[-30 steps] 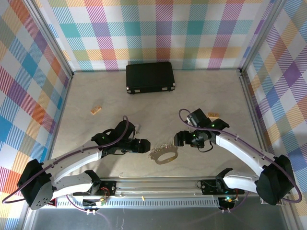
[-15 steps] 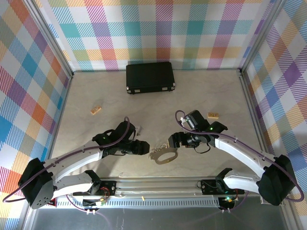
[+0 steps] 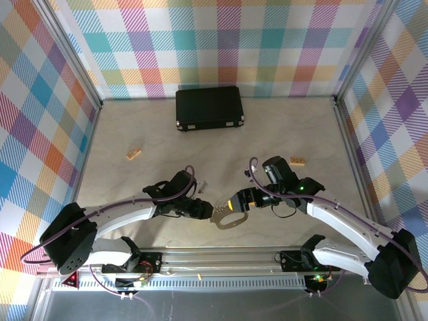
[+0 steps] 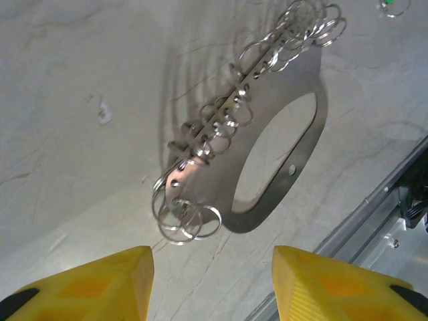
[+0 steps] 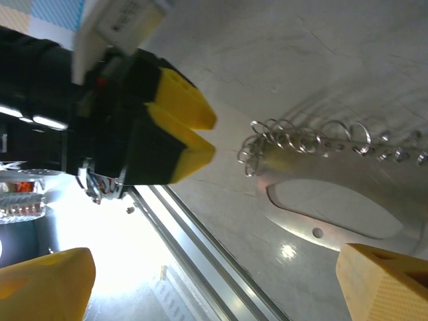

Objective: Put the keys on the keyring

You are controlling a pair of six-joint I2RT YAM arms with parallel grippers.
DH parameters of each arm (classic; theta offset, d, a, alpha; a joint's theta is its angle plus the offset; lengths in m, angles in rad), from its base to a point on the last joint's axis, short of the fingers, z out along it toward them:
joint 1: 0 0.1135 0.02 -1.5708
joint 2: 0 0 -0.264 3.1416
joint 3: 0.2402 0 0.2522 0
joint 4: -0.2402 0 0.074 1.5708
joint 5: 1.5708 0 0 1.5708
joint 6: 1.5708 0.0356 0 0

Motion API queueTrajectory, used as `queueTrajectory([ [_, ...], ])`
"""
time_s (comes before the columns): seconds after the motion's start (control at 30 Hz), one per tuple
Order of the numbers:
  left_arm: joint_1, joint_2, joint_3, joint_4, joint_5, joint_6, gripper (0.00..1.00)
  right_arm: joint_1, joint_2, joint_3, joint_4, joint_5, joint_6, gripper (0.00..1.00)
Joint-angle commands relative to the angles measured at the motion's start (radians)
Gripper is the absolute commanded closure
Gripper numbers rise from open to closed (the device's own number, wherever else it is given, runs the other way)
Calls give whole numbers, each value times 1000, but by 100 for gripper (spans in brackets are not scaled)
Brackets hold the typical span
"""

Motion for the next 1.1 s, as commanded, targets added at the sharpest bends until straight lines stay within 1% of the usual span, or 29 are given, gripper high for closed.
queueTrajectory([
  [0.0, -8, 40, 0, 34, 14, 46, 52, 5, -1, -17, 73, -64, -36, 6],
  [0.1, -5, 47, -6, 44, -14, 61, 53, 5, 10, -6, 84, -73, -49, 3],
  [0.2, -7, 66, -2, 63, -8, 72, 54, 5, 19, 1, 98, -71, -62, 1],
  [0.47, 2, 112, -3, 89, -4, 90, 55, 4, 38, -8, 135, -67, -58, 1],
  [0.67, 3, 80, -20, 108, -39, 108, 55, 5, 50, -10, 180, -73, -59, 1],
  [0.87, 3, 79, -37, 137, -78, 111, 57, 4, 72, 18, 168, -63, -70, 1],
  [1.07, 4, 107, -48, 183, -56, 110, 58, 4, 87, 22, 169, -73, -75, 1],
])
